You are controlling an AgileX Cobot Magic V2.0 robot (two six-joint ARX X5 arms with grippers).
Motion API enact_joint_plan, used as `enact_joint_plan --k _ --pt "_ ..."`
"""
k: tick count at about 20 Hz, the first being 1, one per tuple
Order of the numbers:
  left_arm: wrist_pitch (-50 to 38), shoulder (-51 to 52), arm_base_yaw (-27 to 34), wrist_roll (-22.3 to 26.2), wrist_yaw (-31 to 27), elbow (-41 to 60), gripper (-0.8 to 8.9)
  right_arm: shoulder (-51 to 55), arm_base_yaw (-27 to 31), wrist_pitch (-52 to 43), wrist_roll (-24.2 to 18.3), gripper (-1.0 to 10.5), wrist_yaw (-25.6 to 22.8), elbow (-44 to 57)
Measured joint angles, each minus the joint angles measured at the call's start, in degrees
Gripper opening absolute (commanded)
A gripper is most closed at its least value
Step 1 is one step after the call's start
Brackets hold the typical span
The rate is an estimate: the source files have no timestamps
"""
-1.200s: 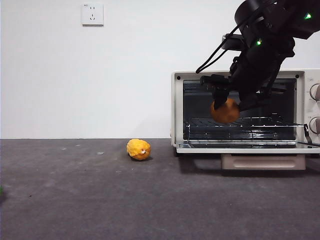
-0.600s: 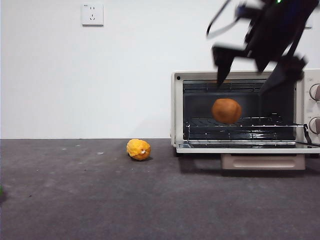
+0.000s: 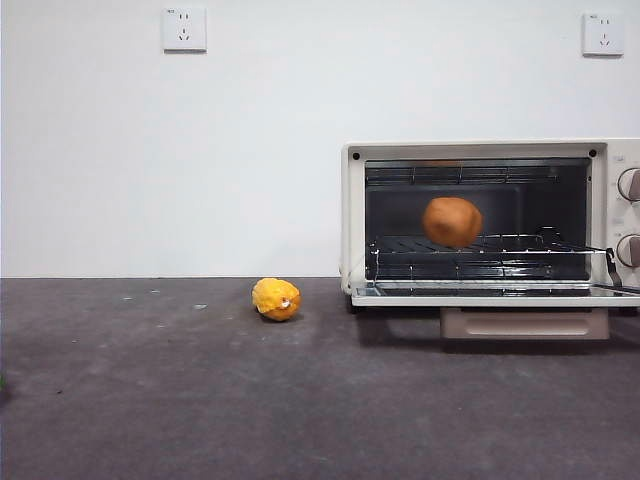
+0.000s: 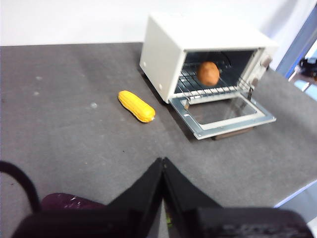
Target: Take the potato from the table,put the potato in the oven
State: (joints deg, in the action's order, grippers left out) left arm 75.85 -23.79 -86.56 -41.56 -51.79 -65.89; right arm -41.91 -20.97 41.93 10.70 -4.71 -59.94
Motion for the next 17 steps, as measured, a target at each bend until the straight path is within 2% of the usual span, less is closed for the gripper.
enact_joint_plan --k 4,8,11,14,17 --pt "-0.2 -6.9 -5.1 -4.3 -3.3 0.0 -0.09 8.9 0.0 6.2 0.0 0.9 0.1 0.0" --pt "-6.6 -13.9 -7.8 -5.4 -3.4 0.0 -0.09 14.8 0.0 12.5 0.0 0.6 0.2 0.0" --pt "-14.4 -18.4 -7.9 -2.6 -3.0 0.0 -0.09 17.1 0.0 16.3 -0.2 0.6 0.2 -0.5" --pt "-21.0 -21.7 -5.9 1.0 0.7 0.0 -0.09 17.5 0.0 19.8 -1.6 0.6 0.2 -3.0" --pt "-27.1 -24.7 -1.7 4.8 7.4 0.0 -0.09 17.5 0.0 21.8 -4.1 0.6 0.2 -7.1"
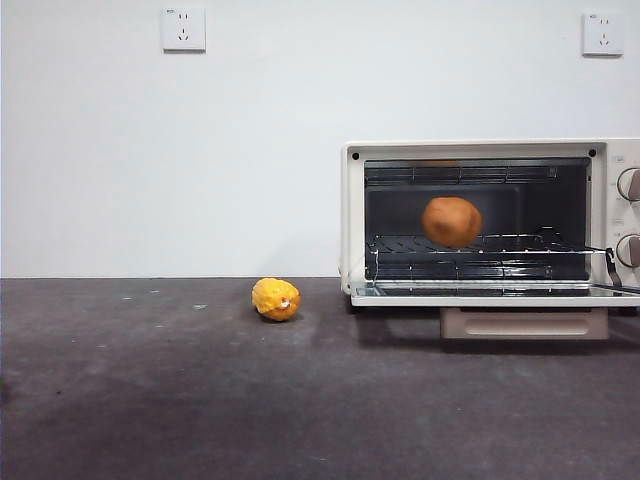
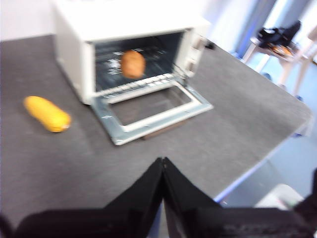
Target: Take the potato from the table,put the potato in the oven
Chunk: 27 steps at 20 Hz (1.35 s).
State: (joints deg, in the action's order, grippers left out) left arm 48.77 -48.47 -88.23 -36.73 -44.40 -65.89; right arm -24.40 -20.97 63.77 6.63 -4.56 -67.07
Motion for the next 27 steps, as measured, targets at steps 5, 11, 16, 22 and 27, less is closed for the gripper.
enact_joint_plan --k 5,11,16,22,27 --pt "-10.1 -5.4 11.1 6.6 14.9 0.0 -0.09 0.0 0.0 2.3 -3.3 0.6 -1.7 -8.0" --pt "-18.8 -15.6 30.4 10.4 40.7 0.0 -0.09 0.0 0.0 7.6 -6.6 0.6 -5.8 -15.2" --pt "-23.5 -25.7 41.0 10.8 53.5 0.0 -0.09 0.0 0.0 12.6 -8.6 0.6 -11.1 -17.5" --pt "-28.9 -39.1 48.7 9.2 64.4 0.0 -0.09 0.0 0.0 13.7 -9.5 0.6 -13.5 -17.6" --pt "-33.5 -48.4 52.7 3.8 67.9 0.0 -0.09 0.0 0.0 13.7 -9.5 0.6 -13.7 -17.6"
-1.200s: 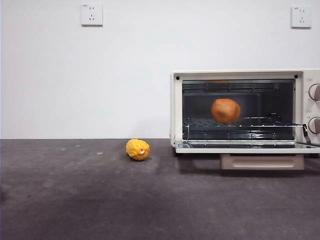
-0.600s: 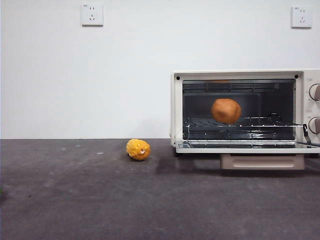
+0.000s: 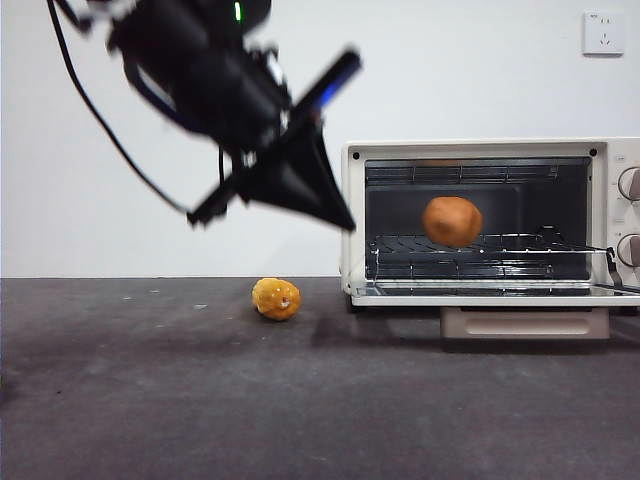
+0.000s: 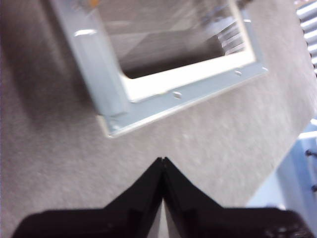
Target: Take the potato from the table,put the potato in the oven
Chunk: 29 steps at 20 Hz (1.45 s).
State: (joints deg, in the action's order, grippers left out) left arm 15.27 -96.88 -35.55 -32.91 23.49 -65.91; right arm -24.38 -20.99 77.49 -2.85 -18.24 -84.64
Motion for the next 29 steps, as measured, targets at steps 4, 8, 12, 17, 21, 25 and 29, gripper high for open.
enact_joint_plan --k 4,8,12,17,21,25,29 --pt "-1.0 -3.4 2.6 -3.5 0.8 0.0 -0.08 0.0 0.0 0.0 0.0 0.6 -0.6 0.0" --pt "-1.4 -7.8 5.3 -6.5 3.4 0.0 -0.08 0.0 0.0 0.0 0.0 0.6 -1.3 0.0" --pt "-1.9 -11.5 5.9 -8.1 6.1 0.0 -0.08 0.0 0.0 0.0 0.4 0.6 -1.5 0.0" --pt "-4.3 -13.5 5.6 -9.4 7.8 0.0 -0.08 0.0 0.0 0.0 0.7 0.6 -2.3 0.0" --pt "-4.9 -14.4 5.6 -10.8 8.3 0.0 -0.08 0.0 0.0 -0.3 0.8 0.6 -2.3 0.0" --pt "-7.9 -14.5 5.6 -12.7 9.4 0.0 -0.08 0.0 0.0 -0.6 1.7 0.6 -2.3 0.0" --pt "-10.3 -14.6 5.4 -14.8 9.7 0.0 -0.08 0.0 0.0 -0.6 2.1 0.6 -2.3 0.0"
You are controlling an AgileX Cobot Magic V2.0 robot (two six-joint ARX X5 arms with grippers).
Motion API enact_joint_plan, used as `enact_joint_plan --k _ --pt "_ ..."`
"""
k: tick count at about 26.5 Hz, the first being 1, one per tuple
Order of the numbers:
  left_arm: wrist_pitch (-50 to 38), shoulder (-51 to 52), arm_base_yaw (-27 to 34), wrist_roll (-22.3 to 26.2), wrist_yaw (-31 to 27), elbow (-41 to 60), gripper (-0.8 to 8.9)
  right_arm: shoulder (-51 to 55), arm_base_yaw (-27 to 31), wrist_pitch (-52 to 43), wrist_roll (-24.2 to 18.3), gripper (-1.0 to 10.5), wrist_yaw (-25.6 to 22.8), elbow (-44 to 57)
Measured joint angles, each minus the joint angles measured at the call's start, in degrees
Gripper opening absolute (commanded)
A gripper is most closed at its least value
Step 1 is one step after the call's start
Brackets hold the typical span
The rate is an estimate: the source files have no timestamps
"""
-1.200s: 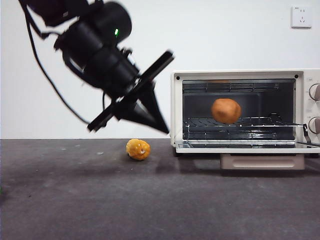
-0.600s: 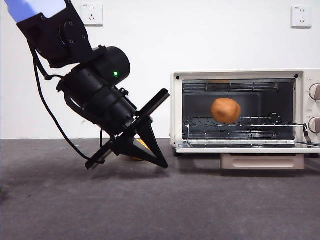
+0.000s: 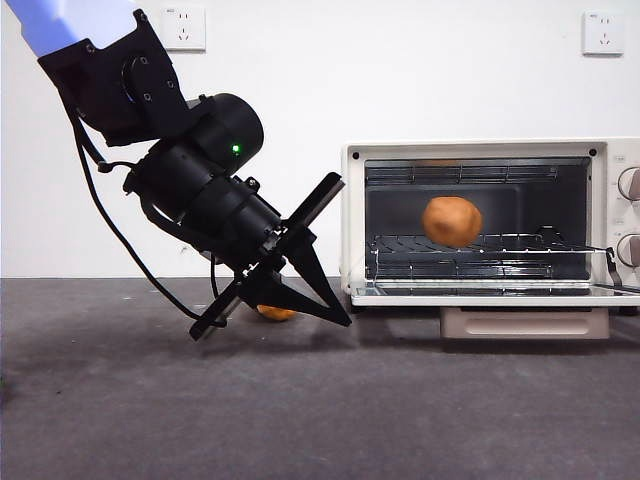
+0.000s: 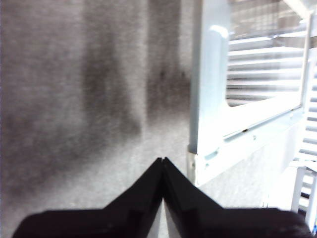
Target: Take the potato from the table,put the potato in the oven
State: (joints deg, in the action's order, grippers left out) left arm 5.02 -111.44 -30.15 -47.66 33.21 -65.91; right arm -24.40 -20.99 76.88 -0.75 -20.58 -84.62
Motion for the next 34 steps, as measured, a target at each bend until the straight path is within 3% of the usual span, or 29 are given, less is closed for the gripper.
enact_joint_plan --k 27,34 --pt "-2.9 -0.2 -0.9 -2.7 3.2 -0.2 -0.08 0.0 0.0 0.5 0.5 0.6 0.0 0.0" --pt "-2.3 -0.8 -0.9 -3.5 4.2 -5.4 -0.08 0.0 0.0 0.5 0.5 0.6 0.0 0.0"
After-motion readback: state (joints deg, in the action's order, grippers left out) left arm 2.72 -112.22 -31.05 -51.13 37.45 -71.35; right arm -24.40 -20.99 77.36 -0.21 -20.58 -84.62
